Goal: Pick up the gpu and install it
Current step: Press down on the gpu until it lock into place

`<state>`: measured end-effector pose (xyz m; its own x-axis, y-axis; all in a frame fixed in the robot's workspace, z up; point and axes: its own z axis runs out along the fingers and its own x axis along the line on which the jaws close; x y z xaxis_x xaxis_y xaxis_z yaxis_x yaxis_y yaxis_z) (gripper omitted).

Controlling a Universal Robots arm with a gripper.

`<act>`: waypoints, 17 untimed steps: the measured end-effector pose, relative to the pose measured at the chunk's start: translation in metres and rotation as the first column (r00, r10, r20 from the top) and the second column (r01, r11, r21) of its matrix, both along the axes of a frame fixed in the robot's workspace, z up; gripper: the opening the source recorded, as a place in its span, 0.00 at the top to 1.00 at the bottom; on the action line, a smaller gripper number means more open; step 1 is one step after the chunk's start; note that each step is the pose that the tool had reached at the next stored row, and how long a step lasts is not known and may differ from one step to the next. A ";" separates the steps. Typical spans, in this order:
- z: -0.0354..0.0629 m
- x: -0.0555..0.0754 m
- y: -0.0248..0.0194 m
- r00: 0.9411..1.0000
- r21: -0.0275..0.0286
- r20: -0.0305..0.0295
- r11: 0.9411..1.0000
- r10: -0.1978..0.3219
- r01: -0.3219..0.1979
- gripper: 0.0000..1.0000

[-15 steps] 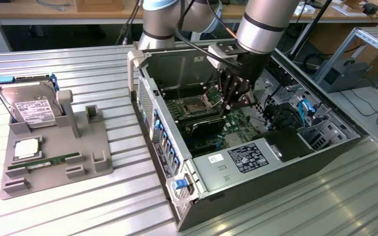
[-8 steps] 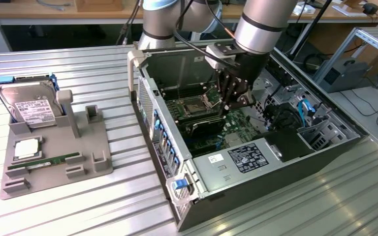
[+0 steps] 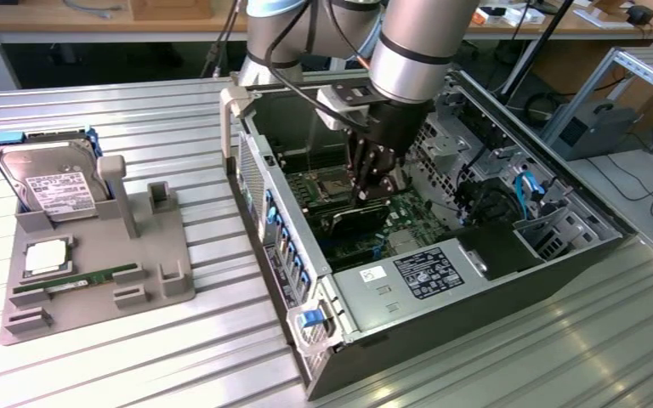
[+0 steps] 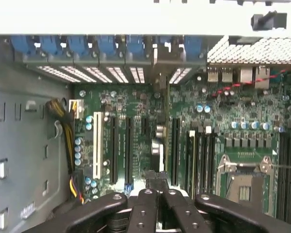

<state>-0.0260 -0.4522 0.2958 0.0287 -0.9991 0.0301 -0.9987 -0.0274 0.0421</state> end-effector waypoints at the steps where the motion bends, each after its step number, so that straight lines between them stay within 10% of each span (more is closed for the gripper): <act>1: -0.0006 -0.002 0.0000 1.000 0.000 0.000 1.000 0.000 0.000 0.89; 17: -0.0177 -0.039 0.0096 1.000 0.000 0.000 1.000 0.001 -0.001 0.89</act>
<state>-0.0652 -0.4426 0.2780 0.0294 -0.9991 0.0301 -0.9987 -0.0281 0.0421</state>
